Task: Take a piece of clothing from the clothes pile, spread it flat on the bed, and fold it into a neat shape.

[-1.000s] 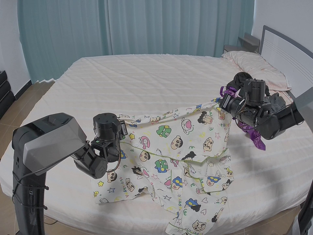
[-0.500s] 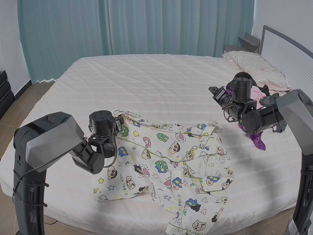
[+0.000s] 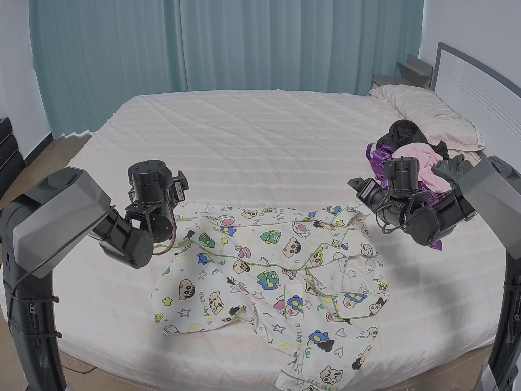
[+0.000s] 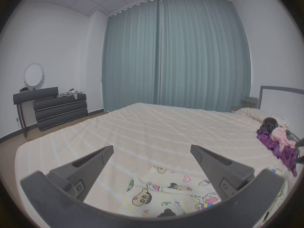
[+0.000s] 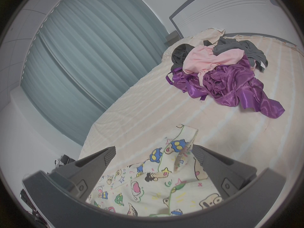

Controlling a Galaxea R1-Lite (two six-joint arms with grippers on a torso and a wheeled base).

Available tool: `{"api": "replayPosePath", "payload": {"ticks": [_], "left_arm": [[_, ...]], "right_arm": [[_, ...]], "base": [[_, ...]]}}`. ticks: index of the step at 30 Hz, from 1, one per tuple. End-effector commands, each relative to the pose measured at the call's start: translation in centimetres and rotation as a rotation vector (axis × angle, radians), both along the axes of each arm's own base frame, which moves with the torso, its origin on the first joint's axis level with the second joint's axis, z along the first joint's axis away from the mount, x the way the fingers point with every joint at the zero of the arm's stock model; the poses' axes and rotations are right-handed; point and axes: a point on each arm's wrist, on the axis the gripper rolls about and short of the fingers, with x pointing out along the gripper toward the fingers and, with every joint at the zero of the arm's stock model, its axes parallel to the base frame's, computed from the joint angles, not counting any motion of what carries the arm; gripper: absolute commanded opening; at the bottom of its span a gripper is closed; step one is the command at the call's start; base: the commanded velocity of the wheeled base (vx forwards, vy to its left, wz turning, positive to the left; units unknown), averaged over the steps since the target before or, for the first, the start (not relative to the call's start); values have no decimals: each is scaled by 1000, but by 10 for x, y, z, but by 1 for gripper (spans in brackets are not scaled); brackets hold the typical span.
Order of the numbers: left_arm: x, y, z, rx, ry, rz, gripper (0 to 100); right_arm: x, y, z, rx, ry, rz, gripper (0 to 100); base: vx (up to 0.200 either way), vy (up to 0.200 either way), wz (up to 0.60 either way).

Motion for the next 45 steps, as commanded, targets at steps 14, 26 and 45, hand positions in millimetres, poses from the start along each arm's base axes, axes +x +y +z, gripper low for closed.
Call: {"api": "replayPosePath", "payload": {"ticks": [14, 26, 45], "left_arm": [[-117, 28, 21, -145, 81, -79, 100], [-217, 62, 24, -197, 108, -38, 100], [-223, 63, 9, -248, 148, 16, 100]], "right_arm": [[-98, -39, -21, -79, 143, 46, 100], [-143, -69, -71, -146, 184, 235, 100], [-104, -75, -113, -95, 204, 334, 100]], "base": [[0, 0, 0], [0, 0, 0], [0, 0, 0]]}}
